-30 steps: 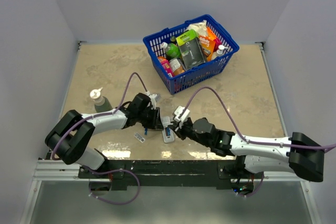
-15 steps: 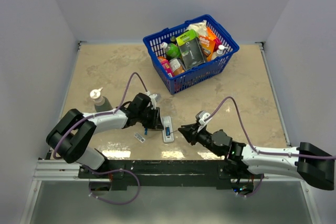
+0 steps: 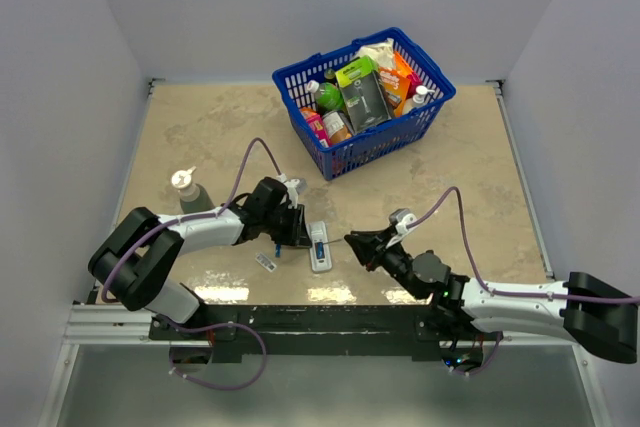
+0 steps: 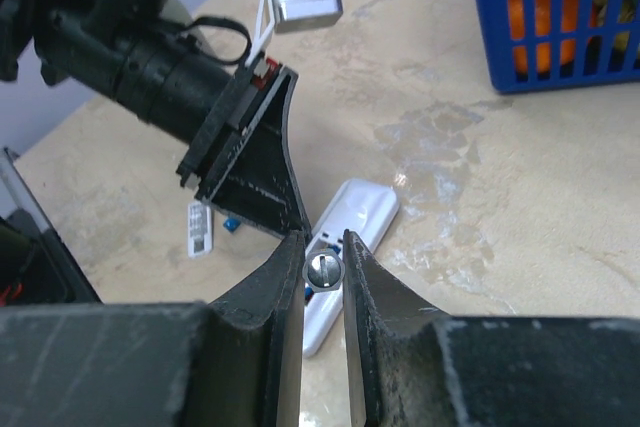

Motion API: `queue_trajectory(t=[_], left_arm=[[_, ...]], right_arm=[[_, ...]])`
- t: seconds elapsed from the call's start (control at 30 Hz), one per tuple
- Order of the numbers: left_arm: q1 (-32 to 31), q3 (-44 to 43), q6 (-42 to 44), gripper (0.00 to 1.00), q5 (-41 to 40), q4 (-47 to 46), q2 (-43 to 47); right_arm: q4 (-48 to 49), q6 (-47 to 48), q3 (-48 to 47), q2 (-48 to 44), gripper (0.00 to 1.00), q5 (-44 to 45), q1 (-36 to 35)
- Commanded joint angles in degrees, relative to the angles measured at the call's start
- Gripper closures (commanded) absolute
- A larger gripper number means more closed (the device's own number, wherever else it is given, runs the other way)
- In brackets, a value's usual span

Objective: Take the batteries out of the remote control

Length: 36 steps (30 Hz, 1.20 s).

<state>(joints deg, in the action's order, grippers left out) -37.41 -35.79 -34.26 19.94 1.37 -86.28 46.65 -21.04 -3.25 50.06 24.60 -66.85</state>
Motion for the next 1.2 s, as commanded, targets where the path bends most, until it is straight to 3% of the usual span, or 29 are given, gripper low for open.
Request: queue_trajectory(t=[0.0,0.27,0.6,0.97,1.17], left_arm=[[-0.3,-0.8,1.0,0.71,-2.1,-1.5,-1.9],[-0.2,-1.0,0.7,0.71,-1.8,-1.5,-1.7],[-0.2,-3.1,1.4,0.71,-1.8,0.7,-2.7],[-0.2,-4.8,1.8,0.71,-2.1,1.5,-4.2],[-0.2,-4.9,1.4,0.71,-1.2,0.3,-4.7]], right_arm=[[6.5,-1.2,6.4,-0.4,1.00,4.3,-0.1],[5.9,-0.5,5.3,1.4,1.00,3.0,-0.1],[-5.0,4.9,-2.5,5.4,1.00,0.4,-0.2],[6.5,4.8,-0.4,11.5,1.00,-5.4,-0.2],[5.7,9.1,-4.3,16.3,1.00,-11.2,-0.2]])
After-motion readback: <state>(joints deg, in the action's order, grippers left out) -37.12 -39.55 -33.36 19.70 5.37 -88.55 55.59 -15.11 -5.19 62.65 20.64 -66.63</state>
